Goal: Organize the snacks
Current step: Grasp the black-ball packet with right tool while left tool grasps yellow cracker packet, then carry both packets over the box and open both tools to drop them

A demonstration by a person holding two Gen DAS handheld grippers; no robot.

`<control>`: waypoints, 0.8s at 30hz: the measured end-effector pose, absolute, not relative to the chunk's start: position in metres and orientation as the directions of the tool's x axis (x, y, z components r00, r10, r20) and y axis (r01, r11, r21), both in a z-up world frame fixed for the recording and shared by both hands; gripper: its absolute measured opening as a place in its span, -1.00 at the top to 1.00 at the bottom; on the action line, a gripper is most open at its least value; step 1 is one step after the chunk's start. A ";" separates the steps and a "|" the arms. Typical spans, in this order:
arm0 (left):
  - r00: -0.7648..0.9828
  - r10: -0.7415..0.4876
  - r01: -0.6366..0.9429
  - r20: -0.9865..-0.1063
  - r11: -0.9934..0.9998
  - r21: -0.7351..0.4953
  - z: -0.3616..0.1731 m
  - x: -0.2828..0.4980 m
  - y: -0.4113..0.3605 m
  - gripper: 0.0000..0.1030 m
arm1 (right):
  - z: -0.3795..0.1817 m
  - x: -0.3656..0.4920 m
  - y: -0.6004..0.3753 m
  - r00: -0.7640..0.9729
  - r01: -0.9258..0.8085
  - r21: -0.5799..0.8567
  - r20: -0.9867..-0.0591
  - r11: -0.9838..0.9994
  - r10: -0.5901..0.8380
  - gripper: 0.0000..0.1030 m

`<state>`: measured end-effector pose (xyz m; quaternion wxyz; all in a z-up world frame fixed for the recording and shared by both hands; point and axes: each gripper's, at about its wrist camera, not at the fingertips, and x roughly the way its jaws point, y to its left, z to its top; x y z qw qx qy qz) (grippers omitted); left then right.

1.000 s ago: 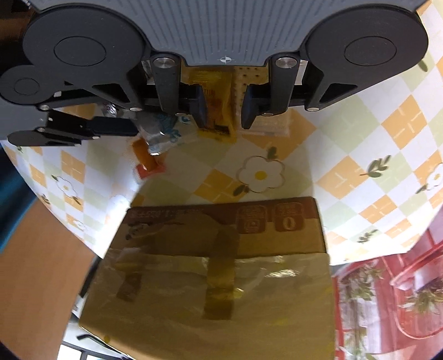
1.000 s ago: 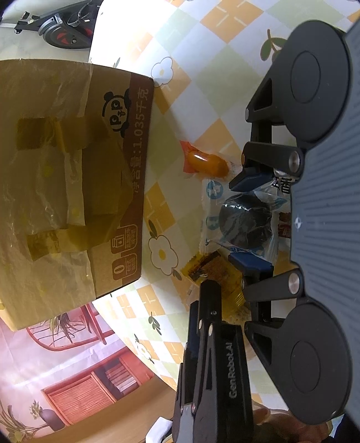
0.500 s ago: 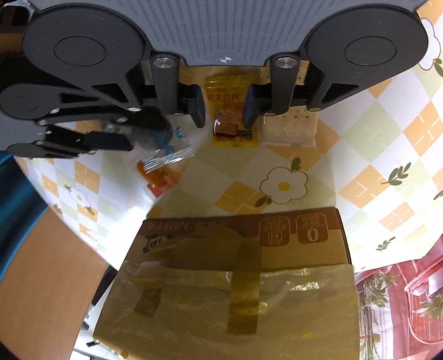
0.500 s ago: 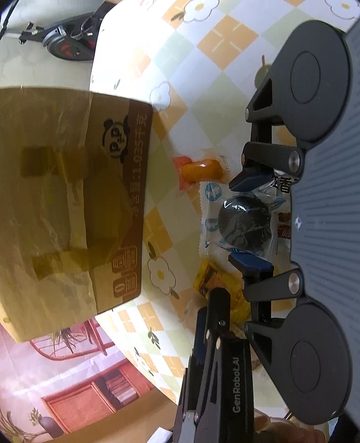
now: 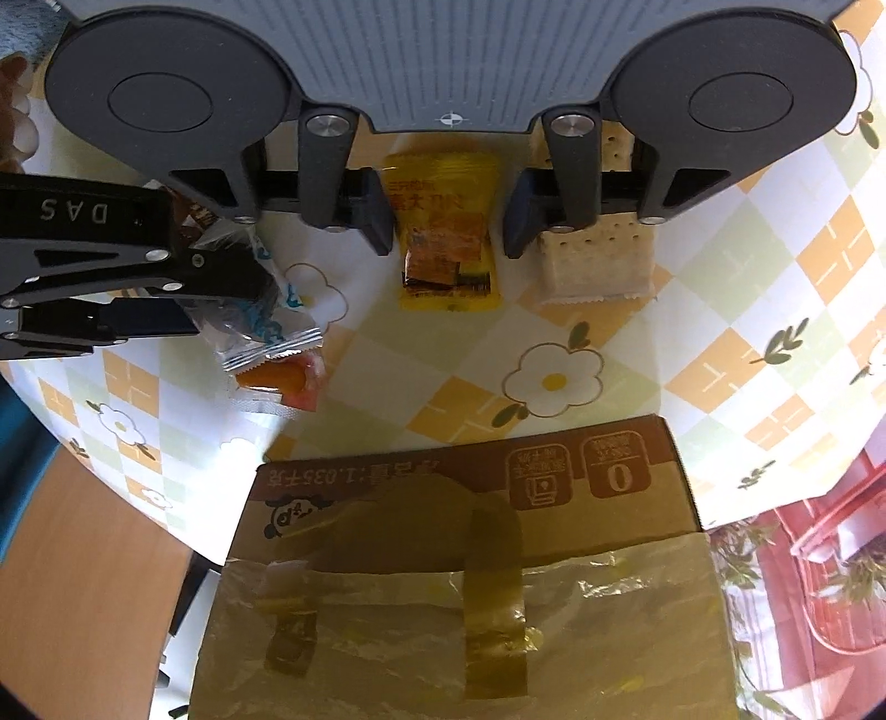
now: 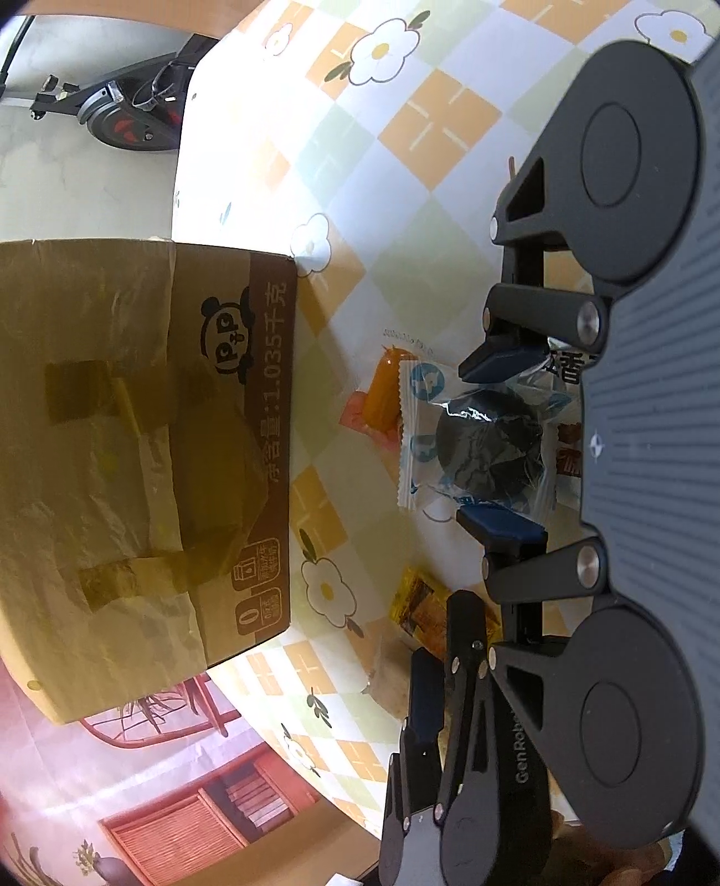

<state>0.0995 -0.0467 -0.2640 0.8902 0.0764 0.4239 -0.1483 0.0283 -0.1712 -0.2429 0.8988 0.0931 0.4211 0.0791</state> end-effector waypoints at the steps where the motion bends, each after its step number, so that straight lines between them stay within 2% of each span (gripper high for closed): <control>1: 0.596 -0.206 0.323 -0.776 0.946 -0.003 -0.263 0.100 -0.045 0.33 | -0.243 0.029 -0.172 0.632 -0.062 0.236 -0.743 0.970 0.221 -0.02; 8: 0.624 -0.250 0.308 -0.740 0.950 -0.061 -0.249 0.094 -0.035 0.37 | -0.248 0.033 -0.179 0.615 -0.009 0.296 -0.751 0.955 0.239 -0.10; 10: 0.632 -0.258 0.305 -0.730 0.950 -0.072 -0.244 0.093 -0.034 0.37 | -0.247 0.033 -0.178 0.616 -0.018 0.299 -0.748 0.954 0.246 0.06; 12: 0.638 -0.269 0.300 -0.721 0.950 -0.089 -0.239 0.091 -0.031 0.37 | -0.245 0.033 -0.178 0.620 -0.014 0.310 -0.743 0.950 0.252 0.11; 24: 0.732 -0.289 0.292 -0.617 0.951 -0.098 -0.186 0.084 -0.015 0.36 | -0.196 0.029 -0.181 0.714 -0.046 0.337 -0.647 0.941 0.266 0.13</control>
